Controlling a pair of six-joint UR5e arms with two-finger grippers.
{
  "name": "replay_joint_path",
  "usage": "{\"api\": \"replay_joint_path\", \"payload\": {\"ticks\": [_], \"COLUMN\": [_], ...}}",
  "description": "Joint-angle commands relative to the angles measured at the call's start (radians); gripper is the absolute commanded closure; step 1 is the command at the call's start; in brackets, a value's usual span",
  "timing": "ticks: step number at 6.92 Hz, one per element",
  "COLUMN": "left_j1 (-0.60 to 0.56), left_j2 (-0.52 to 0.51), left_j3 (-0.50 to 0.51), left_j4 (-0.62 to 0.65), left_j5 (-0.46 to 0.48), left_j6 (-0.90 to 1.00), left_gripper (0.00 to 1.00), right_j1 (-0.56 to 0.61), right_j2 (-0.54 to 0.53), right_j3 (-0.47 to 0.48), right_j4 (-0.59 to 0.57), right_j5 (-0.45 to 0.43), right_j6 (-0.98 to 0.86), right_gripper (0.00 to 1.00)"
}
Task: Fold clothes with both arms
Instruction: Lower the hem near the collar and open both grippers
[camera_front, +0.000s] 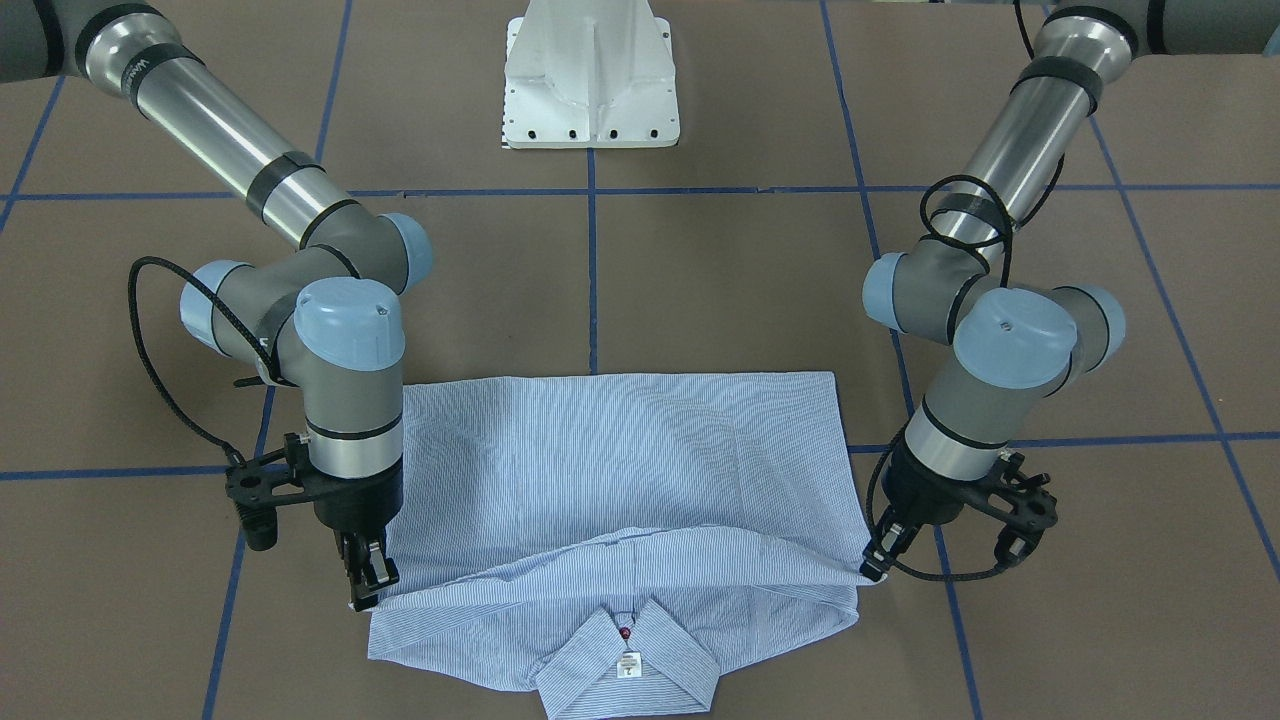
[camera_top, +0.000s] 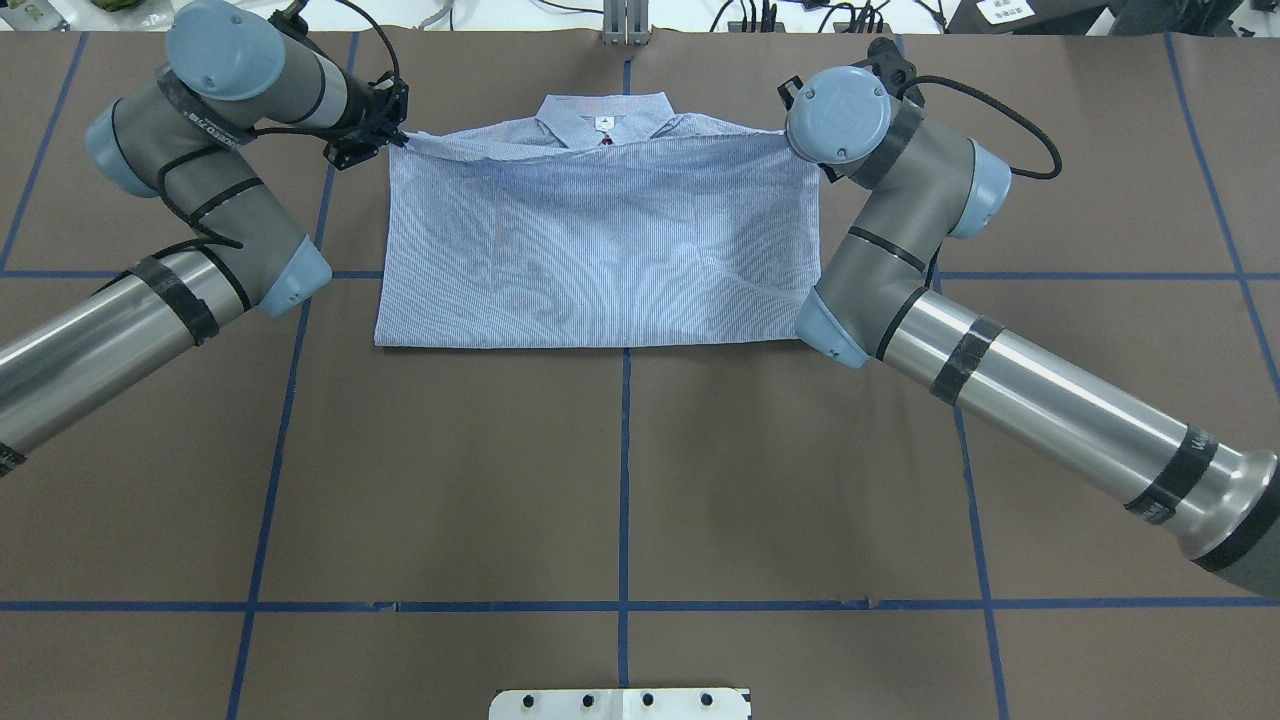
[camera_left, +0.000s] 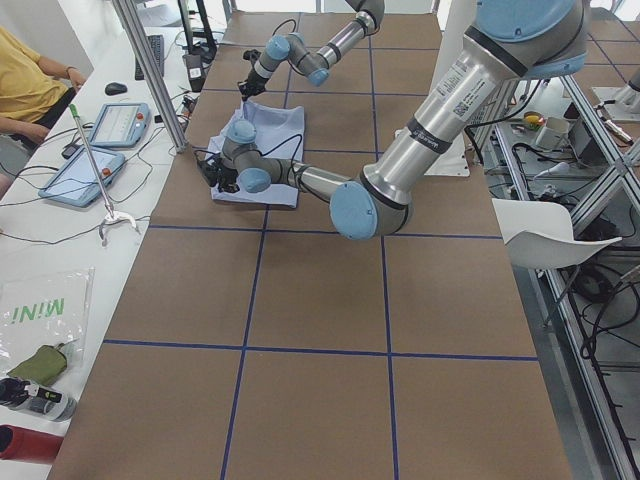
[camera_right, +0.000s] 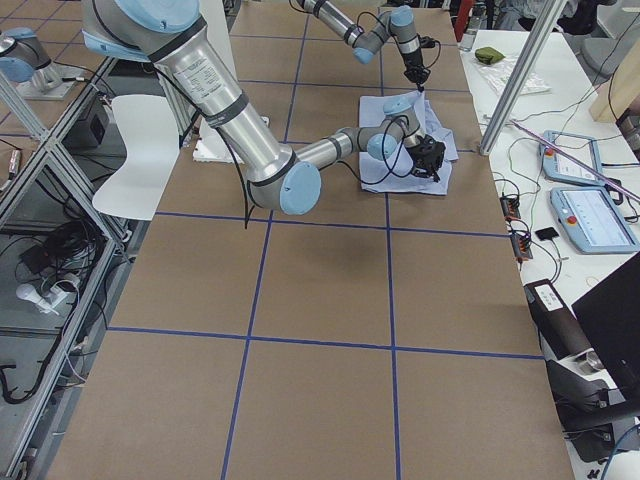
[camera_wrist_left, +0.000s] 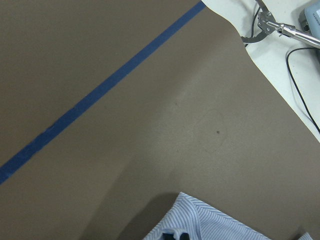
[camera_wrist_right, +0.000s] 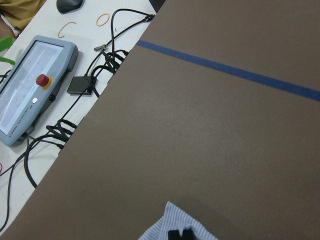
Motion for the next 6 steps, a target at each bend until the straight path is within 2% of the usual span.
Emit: {"api": "replay_joint_path", "payload": {"ticks": [1, 2, 3, 4, 5, 6], "left_j1": [0.0, 0.0, 0.002, 0.002, 0.0, -0.002], "left_j2": [0.0, -0.018, -0.031, -0.031, -0.029, -0.026], "left_j3": [0.004, 0.029, 0.05, 0.052, 0.052, 0.052], "left_j4": [-0.002, -0.002, -0.008, -0.008, -0.009, -0.009], "left_j5": [0.002, 0.02, 0.022, 0.022, 0.022, 0.022], "left_j6": [0.0, 0.0, 0.0, 0.0, 0.011, 0.026], "left_gripper": [1.0, 1.0, 0.86, 0.82, 0.74, 0.71], "right_j1": [0.001, 0.001, -0.001, -0.001, -0.001, -0.001], "right_j2": [0.005, 0.005, 0.007, 0.016, 0.026, 0.026], "right_j3": [-0.04, -0.048, -0.048, -0.048, -0.052, -0.052], "right_j4": [0.021, 0.021, 0.021, 0.021, 0.021, 0.021], "right_j5": [0.001, -0.001, -0.001, 0.001, -0.001, -0.001], "right_j6": [-0.019, -0.022, -0.022, -0.022, -0.022, -0.024], "right_gripper": [1.0, 1.0, 1.0, 0.78, 0.65, 0.63]}}
